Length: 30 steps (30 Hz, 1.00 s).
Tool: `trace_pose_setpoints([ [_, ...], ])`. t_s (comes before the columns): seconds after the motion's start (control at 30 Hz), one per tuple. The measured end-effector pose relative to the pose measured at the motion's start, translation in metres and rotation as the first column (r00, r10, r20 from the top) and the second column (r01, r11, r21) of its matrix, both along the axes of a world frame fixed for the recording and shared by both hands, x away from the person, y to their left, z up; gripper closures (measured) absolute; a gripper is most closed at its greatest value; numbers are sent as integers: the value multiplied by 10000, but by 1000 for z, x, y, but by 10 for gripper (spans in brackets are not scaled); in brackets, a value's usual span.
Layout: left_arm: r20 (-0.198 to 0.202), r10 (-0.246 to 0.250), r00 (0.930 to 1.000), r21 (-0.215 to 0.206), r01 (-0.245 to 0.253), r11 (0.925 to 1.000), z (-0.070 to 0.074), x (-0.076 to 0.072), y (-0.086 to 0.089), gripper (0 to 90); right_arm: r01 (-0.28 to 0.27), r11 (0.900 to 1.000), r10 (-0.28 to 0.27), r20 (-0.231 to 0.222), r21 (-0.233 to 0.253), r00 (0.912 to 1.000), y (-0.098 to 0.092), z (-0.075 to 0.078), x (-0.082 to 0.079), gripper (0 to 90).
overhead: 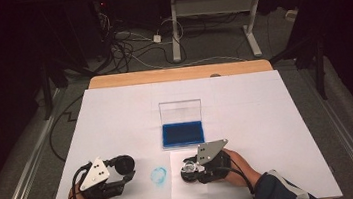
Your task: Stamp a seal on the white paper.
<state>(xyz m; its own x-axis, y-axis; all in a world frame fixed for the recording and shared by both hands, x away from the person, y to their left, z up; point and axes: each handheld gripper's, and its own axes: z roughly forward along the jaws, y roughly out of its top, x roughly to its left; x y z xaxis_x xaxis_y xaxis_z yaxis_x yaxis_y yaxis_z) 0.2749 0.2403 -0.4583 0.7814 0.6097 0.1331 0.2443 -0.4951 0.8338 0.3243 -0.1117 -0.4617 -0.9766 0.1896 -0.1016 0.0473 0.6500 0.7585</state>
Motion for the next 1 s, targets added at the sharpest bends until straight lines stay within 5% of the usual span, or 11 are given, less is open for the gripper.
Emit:
trace_pose_setpoints([
  [0.7,0,-70,10000,34,70,10000,0,0,-1,364,112,9996,-115,-130,-270,9998,1,5,0,568],
  [1.0,-14,-95,10000,54,96,9999,0,1,-3,364,459,9954,-472,136,837,9988,-11,32,0,568],
])
